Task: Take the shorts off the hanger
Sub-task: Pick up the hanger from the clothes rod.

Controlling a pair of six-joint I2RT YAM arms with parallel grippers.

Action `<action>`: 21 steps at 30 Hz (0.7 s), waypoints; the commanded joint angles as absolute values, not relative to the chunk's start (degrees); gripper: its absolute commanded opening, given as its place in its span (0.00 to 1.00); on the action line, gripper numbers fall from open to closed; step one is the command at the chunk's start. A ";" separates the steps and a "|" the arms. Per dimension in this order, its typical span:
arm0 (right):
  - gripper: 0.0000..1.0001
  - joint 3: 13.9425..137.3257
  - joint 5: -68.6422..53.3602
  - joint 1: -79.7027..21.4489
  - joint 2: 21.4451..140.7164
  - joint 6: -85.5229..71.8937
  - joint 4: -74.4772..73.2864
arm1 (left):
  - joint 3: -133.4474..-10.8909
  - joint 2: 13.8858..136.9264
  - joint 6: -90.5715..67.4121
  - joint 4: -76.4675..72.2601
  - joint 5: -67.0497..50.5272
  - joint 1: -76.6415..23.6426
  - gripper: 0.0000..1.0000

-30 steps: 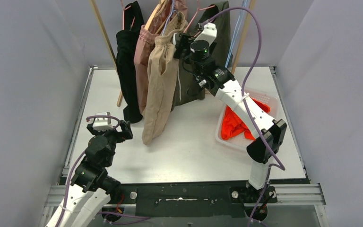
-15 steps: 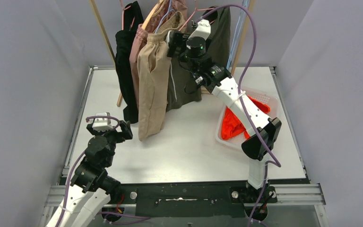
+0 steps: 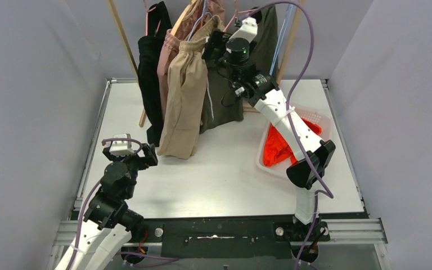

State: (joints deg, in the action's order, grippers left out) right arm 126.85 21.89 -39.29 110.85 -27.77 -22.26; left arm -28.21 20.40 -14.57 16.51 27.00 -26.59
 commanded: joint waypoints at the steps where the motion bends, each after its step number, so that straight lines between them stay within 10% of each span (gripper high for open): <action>1: 0.93 132.93 24.63 -35.68 114.37 -30.89 -20.72 | -28.61 19.86 -14.15 13.79 26.63 -26.89 0.88; 9: 0.89 137.65 31.79 -35.87 116.77 -30.12 -25.58 | -28.56 19.87 -14.15 13.75 26.72 -26.89 0.88; 16: 0.55 131.69 44.85 -40.10 112.61 -24.24 -26.34 | -28.56 19.91 -14.15 13.71 26.47 -26.89 0.88; 21: 0.61 132.00 52.35 -42.58 110.73 -19.32 -26.47 | -28.53 19.86 -14.06 13.73 26.36 -26.89 0.88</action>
State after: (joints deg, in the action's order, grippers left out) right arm 132.07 42.87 -40.80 115.61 -24.88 -26.70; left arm -28.21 20.40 -14.57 16.53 26.98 -26.59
